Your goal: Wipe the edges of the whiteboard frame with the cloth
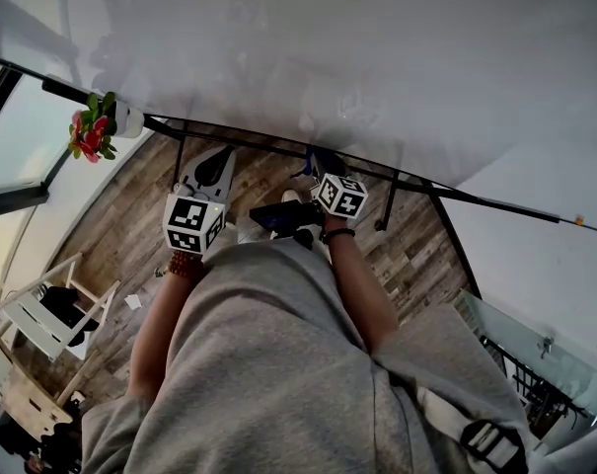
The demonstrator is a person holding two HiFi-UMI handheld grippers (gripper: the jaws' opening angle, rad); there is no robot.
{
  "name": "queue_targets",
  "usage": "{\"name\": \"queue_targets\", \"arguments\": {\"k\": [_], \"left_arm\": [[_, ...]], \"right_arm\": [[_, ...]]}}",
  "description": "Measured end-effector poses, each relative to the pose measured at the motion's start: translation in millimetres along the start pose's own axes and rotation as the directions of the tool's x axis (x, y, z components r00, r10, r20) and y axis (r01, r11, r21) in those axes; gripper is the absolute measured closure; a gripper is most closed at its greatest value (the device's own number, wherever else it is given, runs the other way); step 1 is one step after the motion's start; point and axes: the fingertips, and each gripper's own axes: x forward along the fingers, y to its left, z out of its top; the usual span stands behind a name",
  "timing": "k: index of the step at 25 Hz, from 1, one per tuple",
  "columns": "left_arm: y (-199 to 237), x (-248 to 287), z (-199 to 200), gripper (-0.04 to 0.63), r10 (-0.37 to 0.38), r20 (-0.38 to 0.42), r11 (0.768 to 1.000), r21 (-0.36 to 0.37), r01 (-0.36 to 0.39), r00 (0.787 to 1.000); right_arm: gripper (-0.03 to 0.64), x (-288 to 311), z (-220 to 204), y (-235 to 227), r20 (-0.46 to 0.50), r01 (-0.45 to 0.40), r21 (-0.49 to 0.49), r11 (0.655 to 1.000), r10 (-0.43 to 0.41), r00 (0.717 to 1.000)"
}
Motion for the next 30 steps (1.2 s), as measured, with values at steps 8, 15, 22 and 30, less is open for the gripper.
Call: {"name": "queue_targets", "arguments": {"k": [8,15,22,30], "left_arm": [[14.0,-7.1,3.4,0.584,-0.017,-0.004,1.0,0.003,0.017,1.0],[30.0,-15.4,4.7,0.584,-0.022,0.0,1.0,0.006,0.022,1.0],[37.8,-18.9,4.3,0.584,-0.043,-0.009,0.999,0.011,0.043,0.999],[43.1,-23.4,2.0,0.584,-0.094,-0.032,0.995,0.027,0.094,0.995]], "right_arm": [[0.472,4.4,-1.2,15.8,-0.004,0.006,0.011,1.0,-0.006,1.0],[0.472,12.3,-4.4,31.7,0.005,0.008,0.018,1.0,-0.008,1.0],[0.472,17.4,-6.1,43.0,0.008,0.008,0.025,1.0,-0.009,1.0],[0.472,30.3,-9.3,64.8,-0.007,-0.008,0.015,1.0,0.008,1.0]]}}
